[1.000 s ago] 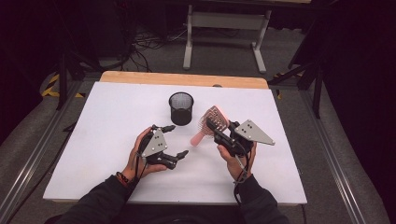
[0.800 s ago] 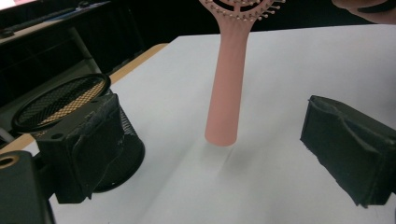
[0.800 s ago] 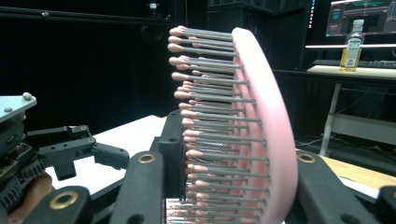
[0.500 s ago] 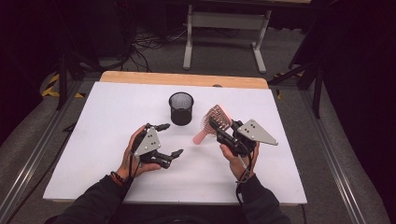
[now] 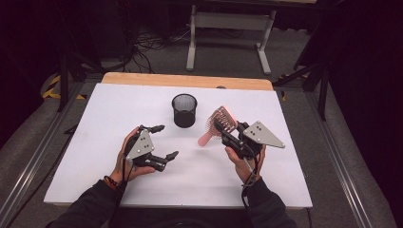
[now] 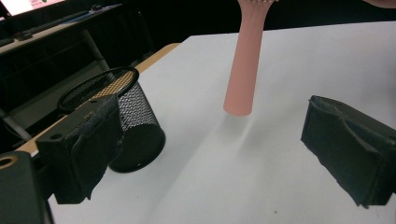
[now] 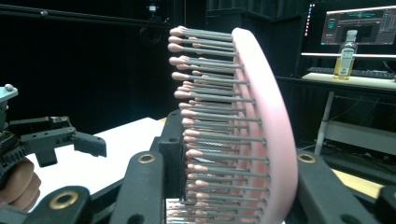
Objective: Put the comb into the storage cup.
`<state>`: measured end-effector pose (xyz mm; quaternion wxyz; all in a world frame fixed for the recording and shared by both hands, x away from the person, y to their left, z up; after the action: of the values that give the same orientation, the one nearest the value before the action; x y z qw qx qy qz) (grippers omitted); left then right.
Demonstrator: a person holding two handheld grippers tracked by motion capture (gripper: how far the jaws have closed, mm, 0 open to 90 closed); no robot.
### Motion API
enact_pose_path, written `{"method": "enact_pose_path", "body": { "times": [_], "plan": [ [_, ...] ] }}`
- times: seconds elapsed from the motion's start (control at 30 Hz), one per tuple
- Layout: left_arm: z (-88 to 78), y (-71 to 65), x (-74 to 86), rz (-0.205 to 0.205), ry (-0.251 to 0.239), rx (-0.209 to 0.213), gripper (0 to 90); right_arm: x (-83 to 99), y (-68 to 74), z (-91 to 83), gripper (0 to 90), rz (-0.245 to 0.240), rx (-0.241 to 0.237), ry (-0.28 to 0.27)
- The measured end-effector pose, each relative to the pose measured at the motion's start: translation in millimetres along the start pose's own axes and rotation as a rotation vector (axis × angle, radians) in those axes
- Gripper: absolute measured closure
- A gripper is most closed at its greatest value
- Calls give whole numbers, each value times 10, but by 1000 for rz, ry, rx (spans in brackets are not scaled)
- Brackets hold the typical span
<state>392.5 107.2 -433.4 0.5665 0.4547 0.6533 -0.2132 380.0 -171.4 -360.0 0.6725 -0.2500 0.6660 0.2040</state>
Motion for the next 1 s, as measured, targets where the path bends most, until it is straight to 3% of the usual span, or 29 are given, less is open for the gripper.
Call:
{"method": "enact_pose_path", "body": {
  "times": [0.57,0.93,1.0],
  "plan": [
    [-383,149,173,-32,11,-27,52,-65,-43,-61,633,-10,6,-28],
    [-585,192,289,-25,23,-52,52,-108,-67,-92,633,-19,9,-48],
    [-609,191,328,-15,32,-73,56,-111,-74,-98,633,-23,10,-50]
  ]
}}
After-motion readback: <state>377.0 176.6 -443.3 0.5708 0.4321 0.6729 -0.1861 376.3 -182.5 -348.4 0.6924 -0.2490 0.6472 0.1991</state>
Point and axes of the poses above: each handheld gripper's, and its own axes: z roughly forward along the jaws, x roughly out of its underside, y roughly to its left, the point moved 3 cm from there along z, roughly forward along the jaws, and after that the axes turned 1 degree about -z, right-handed, at the moved point
